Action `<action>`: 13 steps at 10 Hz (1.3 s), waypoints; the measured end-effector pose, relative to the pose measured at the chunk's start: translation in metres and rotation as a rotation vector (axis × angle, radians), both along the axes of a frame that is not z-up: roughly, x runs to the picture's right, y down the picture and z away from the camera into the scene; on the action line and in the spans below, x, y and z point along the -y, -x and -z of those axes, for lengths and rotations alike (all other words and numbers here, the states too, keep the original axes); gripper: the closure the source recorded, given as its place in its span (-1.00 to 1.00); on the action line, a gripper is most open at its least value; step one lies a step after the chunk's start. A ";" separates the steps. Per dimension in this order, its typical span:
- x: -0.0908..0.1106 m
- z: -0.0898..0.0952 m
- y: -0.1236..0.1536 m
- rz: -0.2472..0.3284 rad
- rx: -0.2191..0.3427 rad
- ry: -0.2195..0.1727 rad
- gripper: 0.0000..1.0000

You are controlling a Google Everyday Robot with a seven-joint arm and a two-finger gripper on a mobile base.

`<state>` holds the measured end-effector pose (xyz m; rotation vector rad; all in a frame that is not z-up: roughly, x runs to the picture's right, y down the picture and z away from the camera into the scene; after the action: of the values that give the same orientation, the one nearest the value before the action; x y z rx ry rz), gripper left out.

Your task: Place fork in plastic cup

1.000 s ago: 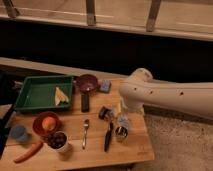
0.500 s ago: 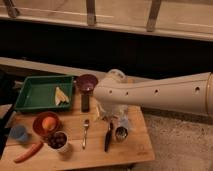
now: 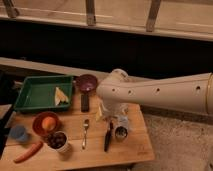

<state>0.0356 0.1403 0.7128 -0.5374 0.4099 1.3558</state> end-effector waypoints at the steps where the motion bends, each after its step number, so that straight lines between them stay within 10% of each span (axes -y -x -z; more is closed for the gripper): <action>1: -0.007 -0.012 0.007 -0.002 0.011 0.023 -0.60; 5: -0.011 -0.048 0.071 0.012 0.070 0.066 -0.60; 13: -0.030 -0.048 0.108 0.048 0.118 0.093 -0.60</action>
<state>-0.0724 0.1706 0.7612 -0.6772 0.3885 1.2569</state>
